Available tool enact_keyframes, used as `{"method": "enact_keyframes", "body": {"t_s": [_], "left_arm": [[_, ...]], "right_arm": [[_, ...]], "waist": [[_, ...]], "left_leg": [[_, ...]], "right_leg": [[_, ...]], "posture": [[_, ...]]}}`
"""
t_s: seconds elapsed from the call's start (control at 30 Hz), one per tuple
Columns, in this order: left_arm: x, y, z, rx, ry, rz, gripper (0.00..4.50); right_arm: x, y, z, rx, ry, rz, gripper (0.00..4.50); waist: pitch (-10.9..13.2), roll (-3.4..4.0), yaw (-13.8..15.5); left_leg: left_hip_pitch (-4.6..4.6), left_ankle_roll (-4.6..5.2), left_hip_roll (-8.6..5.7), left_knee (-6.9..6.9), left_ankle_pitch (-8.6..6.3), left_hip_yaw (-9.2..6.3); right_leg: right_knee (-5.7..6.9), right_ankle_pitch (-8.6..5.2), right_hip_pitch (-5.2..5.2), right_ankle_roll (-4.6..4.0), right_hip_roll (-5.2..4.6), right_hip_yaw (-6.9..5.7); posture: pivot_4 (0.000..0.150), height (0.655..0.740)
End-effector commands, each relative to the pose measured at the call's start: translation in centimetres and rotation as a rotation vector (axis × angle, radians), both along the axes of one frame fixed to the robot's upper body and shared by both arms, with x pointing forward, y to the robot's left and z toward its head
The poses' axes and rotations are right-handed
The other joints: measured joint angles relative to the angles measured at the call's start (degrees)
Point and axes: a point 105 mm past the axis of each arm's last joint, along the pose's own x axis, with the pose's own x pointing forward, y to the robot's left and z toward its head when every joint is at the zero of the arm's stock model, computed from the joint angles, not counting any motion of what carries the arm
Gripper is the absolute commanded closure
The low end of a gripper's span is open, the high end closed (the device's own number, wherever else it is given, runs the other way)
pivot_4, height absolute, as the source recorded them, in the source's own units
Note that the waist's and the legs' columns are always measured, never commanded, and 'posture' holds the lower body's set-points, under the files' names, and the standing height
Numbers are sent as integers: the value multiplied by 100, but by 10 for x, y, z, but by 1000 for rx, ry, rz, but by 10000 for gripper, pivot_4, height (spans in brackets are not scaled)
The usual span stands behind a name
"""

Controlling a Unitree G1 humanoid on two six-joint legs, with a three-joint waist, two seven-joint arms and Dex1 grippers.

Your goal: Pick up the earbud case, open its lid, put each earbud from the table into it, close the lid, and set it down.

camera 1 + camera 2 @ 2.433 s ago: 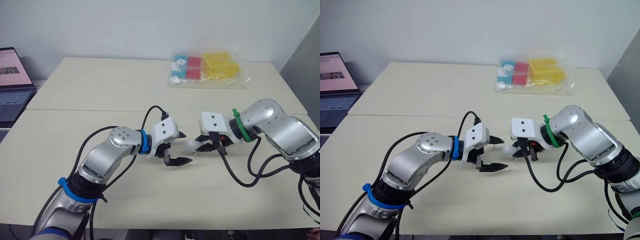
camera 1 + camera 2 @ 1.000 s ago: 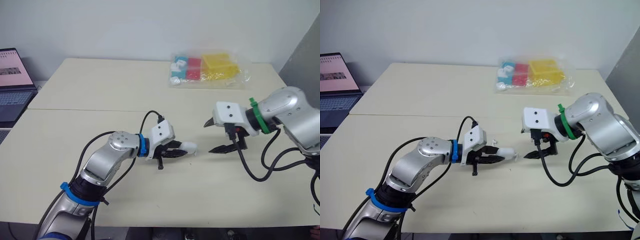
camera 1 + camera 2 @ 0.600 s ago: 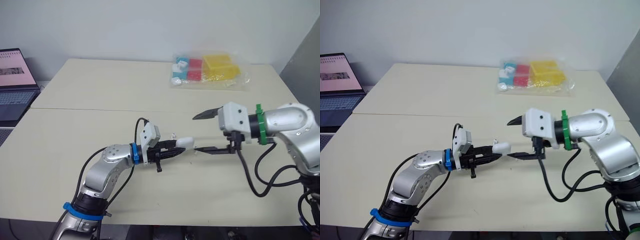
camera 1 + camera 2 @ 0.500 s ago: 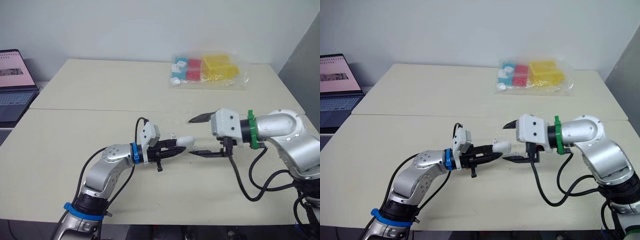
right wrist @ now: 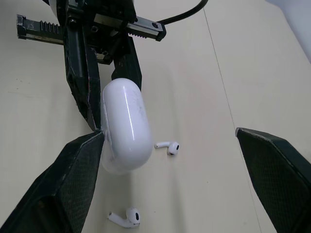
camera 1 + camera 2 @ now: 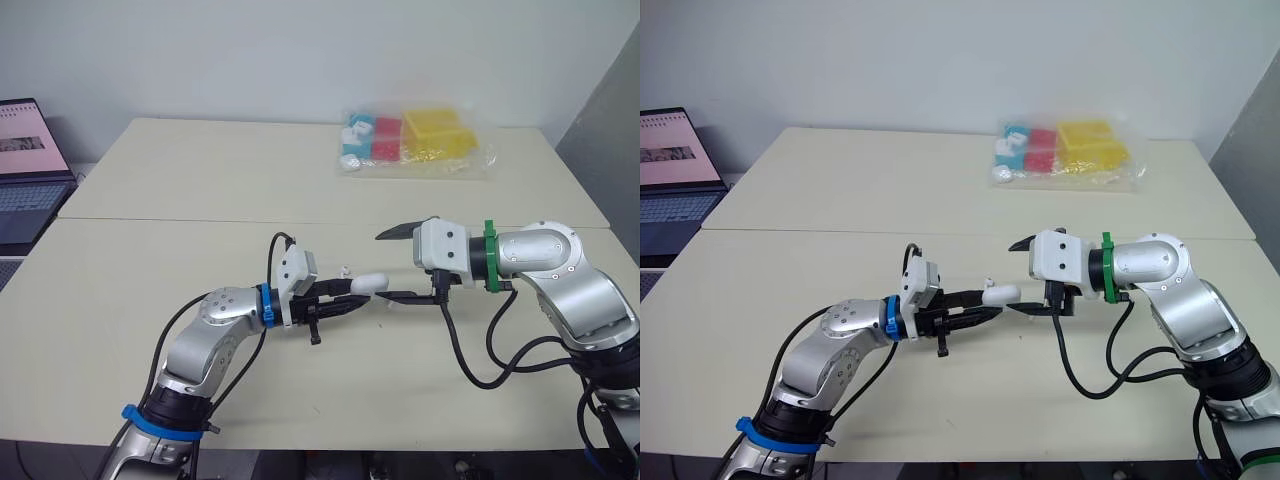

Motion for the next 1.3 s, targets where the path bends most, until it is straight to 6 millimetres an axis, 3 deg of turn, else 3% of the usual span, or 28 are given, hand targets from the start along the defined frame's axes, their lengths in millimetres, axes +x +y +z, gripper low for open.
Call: {"method": "enact_keyframes", "body": {"t_s": [0.03, 0.5, 0.7, 0.77, 0.9, 1.1, 1.3], "left_arm": [[-9, -6, 4, 22, -67, -57, 37244], [-9, -3, -4, 56, -94, -55, 37245], [9, 22, 6, -1, -98, 109, 37245], [11, 37, 7, 18, -109, 152, 37245], [13, 55, 7, 49, -115, 193, 37245], [18, 68, 13, 74, -146, 225, 37245], [17, 65, 12, 75, -151, 214, 37245]], "right_arm": [[3, 2, 19, 30, -71, -3, 0], [-3, 0, 36, 107, 21, -17, 0], [-3, -37, 58, 213, 115, -168, 0], [-2, -52, 51, 231, 148, -269, 0], [-2, -61, 31, 227, 179, -423, 0], [7, -24, -32, 335, 274, -680, 0], [9, 0, -55, 378, 309, -764, 0]], "waist": [[0, 0, -1], [0, 0, 0], [1, 1, 6], [0, 0, 8], [1, 2, -4], [-2, 1, -15], [0, 4, -10]], "left_leg": [[1, 0, 0, 0, 0, 1], [-3, 0, 1, -1, 0, 1], [-5, 1, 0, -1, 0, 0], [-5, 1, 1, -2, -1, 1], [-5, 1, 3, -10, -1, 2], [1, 0, 10, -8, 0, -2], [-9, -2, 2, -3, 1, 6]], "right_leg": [[0, 0, 0, 0, 0, 0], [-4, 0, -2, -1, 0, 0], [-6, 1, -2, -1, -2, -1], [-7, 0, -2, -1, -1, -1], [-7, 0, -6, -1, -1, 1], [1, 0, -5, -1, -1, 1], [-7, 4, -7, 6, -2, 5]], "posture": [[1500, 7400], [1500, 7400], [1500, 7400], [1500, 7400], [1500, 7400], [1500, 7400], [1500, 7400]]}}
